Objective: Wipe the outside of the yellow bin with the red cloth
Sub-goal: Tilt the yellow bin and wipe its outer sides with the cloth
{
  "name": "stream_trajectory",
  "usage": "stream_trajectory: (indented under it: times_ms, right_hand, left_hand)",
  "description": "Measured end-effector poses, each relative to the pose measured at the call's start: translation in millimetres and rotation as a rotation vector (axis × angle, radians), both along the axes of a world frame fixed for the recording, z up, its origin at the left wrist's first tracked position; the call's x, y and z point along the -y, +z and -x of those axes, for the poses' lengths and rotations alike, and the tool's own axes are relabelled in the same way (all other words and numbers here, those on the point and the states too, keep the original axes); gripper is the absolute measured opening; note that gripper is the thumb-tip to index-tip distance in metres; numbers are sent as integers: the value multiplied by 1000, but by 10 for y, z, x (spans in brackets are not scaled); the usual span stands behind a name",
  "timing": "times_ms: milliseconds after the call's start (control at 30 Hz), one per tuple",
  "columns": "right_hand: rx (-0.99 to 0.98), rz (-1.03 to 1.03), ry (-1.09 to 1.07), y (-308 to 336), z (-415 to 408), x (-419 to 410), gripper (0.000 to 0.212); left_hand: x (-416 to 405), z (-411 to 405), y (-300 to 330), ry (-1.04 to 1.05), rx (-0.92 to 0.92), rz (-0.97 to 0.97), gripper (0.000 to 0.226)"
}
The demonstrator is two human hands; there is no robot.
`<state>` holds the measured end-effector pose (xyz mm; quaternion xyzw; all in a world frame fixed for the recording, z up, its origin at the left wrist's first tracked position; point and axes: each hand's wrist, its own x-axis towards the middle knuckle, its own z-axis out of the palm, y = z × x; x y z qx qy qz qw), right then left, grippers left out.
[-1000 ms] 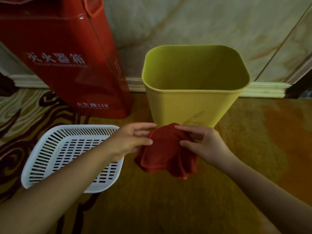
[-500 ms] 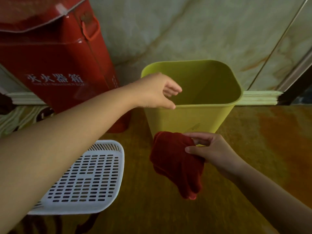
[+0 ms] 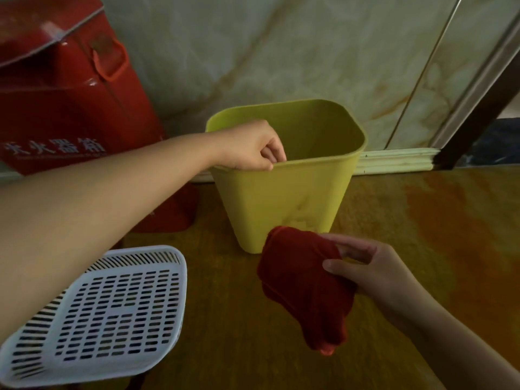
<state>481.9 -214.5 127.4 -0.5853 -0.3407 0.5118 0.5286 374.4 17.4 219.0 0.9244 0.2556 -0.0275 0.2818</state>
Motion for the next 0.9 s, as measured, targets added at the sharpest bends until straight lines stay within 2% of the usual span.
stream_trajectory:
  times_ms: [100,200,300,400,467,533,567,600,667,767,900]
  right_hand:
    - [-35,2,-73,5,-182,241,45]
    - [11,-40,-186,46,-381,412,70]
    - [51,-125,-240,221,-541,384,52]
    - [75,-251,-173,508,-617,164,60]
    - [15,-350,-109,729,-598,-71,62]
    - [-55,-438,-93,860,-554,-396,44]
    - [-28,-461,-123,868,-515,-580,33]
    - [101,-459,-185,845,-452,-780,29]
    - [510,-432,-290,674,-291,-1155,35]
    - [988,-312,-228,142,-65,-1489,43]
    - [1245,-258,-270,-317,130,-1625,47]
  left_hand:
    - [-75,-69,172,77,76,-65,31]
    - [-172,-33,205,232,129,1,30]
    - [-213,95,134,402,165,199,31]
    - [-292,277,102,500,122,256,30]
    - [-334,382,89,561,134,293,29]
    - [-364,448,59,601,157,330,29]
    - [-381,466,38,610,168,346,29]
    - [-399,478,18,620,181,357,29]
    - [-431,491,-13,639,211,380,29]
    - [-496,511,-75,632,227,417,29]
    - [-574,574,-105,668,237,432,32]
